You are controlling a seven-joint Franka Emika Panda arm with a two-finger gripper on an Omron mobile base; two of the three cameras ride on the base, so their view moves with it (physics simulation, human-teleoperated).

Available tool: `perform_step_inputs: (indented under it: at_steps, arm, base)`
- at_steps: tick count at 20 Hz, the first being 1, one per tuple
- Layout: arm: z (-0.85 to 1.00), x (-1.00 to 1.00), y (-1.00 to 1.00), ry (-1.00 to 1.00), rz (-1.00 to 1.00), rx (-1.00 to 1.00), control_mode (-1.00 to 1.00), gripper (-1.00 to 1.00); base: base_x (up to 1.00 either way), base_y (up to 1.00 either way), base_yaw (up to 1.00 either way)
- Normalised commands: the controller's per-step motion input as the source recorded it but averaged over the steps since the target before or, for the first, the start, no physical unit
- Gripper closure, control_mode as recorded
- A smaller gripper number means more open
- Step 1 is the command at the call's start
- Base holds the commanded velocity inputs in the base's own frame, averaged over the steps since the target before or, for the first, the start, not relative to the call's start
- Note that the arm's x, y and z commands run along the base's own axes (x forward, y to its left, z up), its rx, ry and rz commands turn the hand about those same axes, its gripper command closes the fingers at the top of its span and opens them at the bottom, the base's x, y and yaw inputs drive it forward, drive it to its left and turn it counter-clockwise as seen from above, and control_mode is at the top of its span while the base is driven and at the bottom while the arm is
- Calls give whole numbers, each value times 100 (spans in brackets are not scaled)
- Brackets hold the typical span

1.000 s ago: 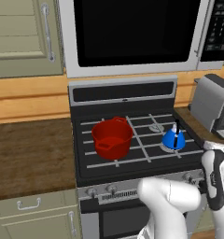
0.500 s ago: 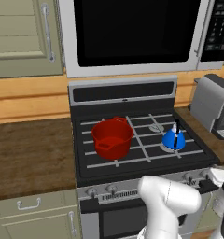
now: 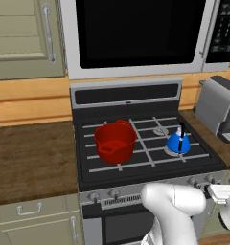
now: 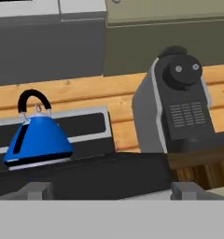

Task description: Pick the kettle from the counter and place it on a stove burner. Then turn the burner on.

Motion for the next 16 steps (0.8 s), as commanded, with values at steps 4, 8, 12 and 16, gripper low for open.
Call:
perform_step_inputs:
  at_steps: [4, 8, 12, 16]
  arm:
    - [-6, 7, -52, -9, 14, 0, -100, -100]
    - [-37, 11, 0, 9, 2, -6, -100, -100]
    - [-70, 45, 0, 5, 7, -13, -100, -100]
    - [-28, 40, 0, 0, 2, 0, -100, -100]
  base:
    - [0, 0, 0]
    - [0, 0, 0]
    - [0, 0, 0]
    - [0, 0, 0]
